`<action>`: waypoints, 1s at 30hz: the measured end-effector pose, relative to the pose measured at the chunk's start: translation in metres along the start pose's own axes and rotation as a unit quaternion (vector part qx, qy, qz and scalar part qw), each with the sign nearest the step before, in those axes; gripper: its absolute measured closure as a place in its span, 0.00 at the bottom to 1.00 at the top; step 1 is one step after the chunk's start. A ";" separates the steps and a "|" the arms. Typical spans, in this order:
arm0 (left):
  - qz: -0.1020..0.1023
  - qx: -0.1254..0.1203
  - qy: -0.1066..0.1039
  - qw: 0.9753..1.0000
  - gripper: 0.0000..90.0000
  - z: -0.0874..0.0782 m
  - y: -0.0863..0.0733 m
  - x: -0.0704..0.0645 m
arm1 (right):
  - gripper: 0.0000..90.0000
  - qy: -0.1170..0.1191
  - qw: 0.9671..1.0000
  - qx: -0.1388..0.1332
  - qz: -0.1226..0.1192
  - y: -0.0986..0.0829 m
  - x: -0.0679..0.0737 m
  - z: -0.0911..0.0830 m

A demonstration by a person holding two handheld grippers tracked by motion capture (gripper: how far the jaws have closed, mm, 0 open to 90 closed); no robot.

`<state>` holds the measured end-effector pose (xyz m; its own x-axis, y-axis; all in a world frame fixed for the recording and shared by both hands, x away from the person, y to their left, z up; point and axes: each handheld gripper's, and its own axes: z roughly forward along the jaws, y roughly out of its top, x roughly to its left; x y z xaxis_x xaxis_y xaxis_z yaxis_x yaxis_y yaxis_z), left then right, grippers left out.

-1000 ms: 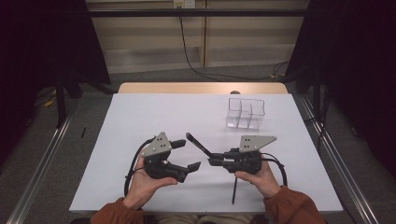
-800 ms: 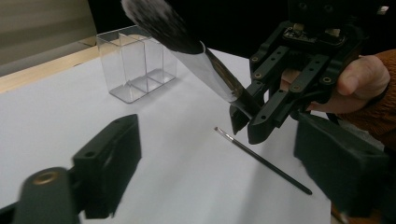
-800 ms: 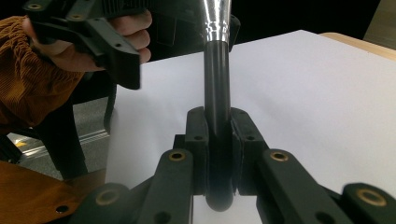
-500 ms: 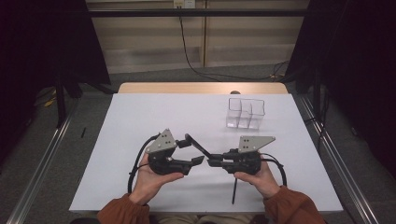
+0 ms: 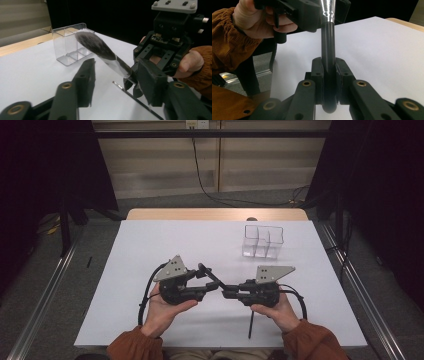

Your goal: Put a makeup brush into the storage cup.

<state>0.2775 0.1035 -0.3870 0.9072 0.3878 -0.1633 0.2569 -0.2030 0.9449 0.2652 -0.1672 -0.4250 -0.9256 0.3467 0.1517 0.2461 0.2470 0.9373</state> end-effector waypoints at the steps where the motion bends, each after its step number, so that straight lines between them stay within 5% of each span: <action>1: -0.004 -0.004 0.000 1.000 0.59 0.000 0.000 0.000 | 0.88 0.001 1.000 0.000 0.000 0.000 0.000 0.000; 15: -0.049 -0.028 -0.034 0.998 0.77 0.000 0.000 0.004 | 0.88 0.001 1.000 0.009 -0.007 -0.001 0.002 0.004; 30: -0.047 -0.020 -0.057 0.997 0.88 0.001 0.006 -0.002 | 0.84 -0.001 1.000 0.006 0.003 -0.003 0.001 0.005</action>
<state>0.2778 0.1004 -0.3811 0.9123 0.2990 -0.2799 0.3304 -0.1332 0.9344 0.2656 -0.1630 -0.4290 -0.9240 0.3491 0.1562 0.2545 0.2563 0.9325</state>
